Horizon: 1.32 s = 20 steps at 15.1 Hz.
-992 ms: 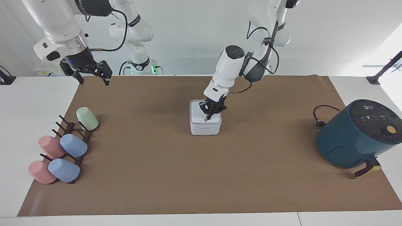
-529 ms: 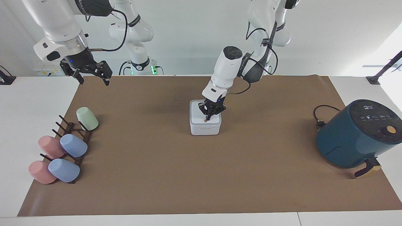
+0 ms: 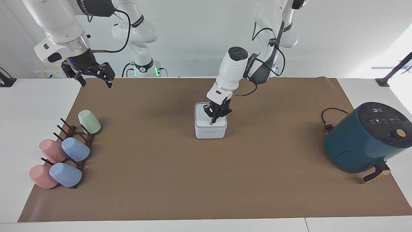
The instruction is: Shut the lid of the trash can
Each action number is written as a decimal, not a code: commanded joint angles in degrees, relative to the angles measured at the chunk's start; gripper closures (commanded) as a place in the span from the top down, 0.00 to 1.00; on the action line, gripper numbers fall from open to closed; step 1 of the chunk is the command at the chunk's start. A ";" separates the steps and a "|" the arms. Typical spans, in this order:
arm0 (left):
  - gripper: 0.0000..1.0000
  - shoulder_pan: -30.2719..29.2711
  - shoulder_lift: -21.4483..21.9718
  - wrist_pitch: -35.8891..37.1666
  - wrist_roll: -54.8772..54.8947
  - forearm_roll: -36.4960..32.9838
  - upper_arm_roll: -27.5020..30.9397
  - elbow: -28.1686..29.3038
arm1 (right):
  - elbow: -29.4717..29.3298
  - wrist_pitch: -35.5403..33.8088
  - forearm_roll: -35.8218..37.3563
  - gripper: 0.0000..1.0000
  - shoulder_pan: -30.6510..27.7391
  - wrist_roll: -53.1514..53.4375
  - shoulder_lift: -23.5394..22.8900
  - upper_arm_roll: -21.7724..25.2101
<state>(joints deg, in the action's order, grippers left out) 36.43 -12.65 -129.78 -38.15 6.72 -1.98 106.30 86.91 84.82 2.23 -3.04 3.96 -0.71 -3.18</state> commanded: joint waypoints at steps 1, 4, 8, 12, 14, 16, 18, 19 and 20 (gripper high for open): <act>0.00 -3.55 3.15 9.95 2.64 -0.39 -0.22 -3.28 | -0.78 -1.15 -0.03 1.00 -0.91 -1.50 -0.26 -0.60; 0.00 -7.50 7.80 16.29 5.79 0.13 -0.22 -4.08 | -0.78 -1.15 -0.03 1.00 -0.91 -1.50 -0.26 -0.60; 0.17 -16.28 14.13 25.95 16.24 0.22 0.13 -4.08 | -0.78 -1.15 -0.03 1.00 -0.91 -1.50 -0.26 -0.60; 1.00 -26.21 17.74 31.85 30.30 -0.39 0.22 -4.34 | -0.78 -1.15 -0.03 1.00 -0.91 -1.50 -0.26 -0.60; 1.00 -30.35 18.10 35.01 36.54 -0.57 0.40 -5.39 | -0.78 -1.15 -0.03 1.00 -0.91 -1.50 -0.26 -0.60; 1.00 -33.43 17.58 38.87 40.51 -1.79 0.49 -9.42 | -0.78 -1.15 -0.03 1.00 -0.91 -1.50 -0.26 -0.60; 1.00 -35.11 16.52 43.97 40.79 -2.84 0.49 -14.08 | -0.78 -1.15 -0.03 1.00 -0.91 -1.50 -0.26 -0.60; 1.00 -35.12 16.08 45.56 40.79 -4.24 0.40 -15.58 | -0.78 -1.15 -0.03 1.00 -1.00 -1.50 -0.26 -0.60; 1.00 -35.03 15.91 46.88 40.79 -4.95 0.40 -16.46 | -0.78 -1.15 -0.03 1.00 -0.91 -1.50 -0.26 -0.60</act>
<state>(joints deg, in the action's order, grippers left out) 1.68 5.08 -87.14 2.19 4.24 -0.84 94.22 86.91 84.82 2.23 -3.04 3.96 -0.71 -3.18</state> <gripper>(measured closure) 0.000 0.000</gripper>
